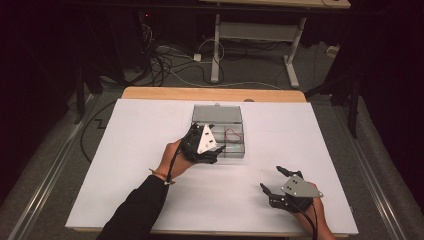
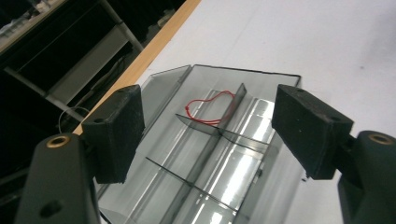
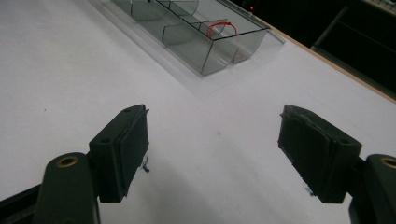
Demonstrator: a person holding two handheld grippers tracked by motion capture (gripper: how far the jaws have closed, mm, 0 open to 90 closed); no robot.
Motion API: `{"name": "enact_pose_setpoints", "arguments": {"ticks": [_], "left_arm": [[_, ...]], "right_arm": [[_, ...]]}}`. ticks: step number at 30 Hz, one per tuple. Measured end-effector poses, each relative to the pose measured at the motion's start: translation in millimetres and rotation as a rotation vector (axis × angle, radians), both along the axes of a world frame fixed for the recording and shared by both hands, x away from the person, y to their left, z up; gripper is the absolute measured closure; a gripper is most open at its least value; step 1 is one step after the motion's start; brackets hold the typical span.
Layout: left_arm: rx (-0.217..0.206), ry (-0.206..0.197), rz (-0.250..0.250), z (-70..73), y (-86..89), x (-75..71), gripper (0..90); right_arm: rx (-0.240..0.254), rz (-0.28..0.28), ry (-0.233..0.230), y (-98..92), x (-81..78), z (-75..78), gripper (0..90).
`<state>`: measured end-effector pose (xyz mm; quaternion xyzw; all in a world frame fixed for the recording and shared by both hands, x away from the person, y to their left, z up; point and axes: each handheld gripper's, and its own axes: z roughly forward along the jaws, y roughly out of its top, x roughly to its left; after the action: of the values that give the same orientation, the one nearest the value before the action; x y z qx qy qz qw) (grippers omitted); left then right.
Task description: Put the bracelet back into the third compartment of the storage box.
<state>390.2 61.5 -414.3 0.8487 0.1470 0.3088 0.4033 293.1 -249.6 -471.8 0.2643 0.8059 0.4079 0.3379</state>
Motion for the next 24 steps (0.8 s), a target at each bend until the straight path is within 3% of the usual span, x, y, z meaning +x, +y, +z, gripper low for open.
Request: {"name": "enact_pose_setpoints", "arguments": {"ticks": [7, 10, 24], "left_arm": [[-0.025, -0.010, -0.016, -5.3, 9.9, -16.6, 22.3], [-0.004, -0.019, -0.022, -9.8, 12.8, -23.6, 22.3], [0.008, -0.045, -0.054, -22.8, 29.8, -52.2, 22.3]], "right_arm": [[0.003, 0.002, -0.001, 0.8, -0.3, 0.3, 25.6], [0.003, -0.001, 0.001, 0.7, 0.2, 0.1, 25.5], [0.003, 0.007, -0.005, 1.0, -1.5, 1.4, 25.6]]}}
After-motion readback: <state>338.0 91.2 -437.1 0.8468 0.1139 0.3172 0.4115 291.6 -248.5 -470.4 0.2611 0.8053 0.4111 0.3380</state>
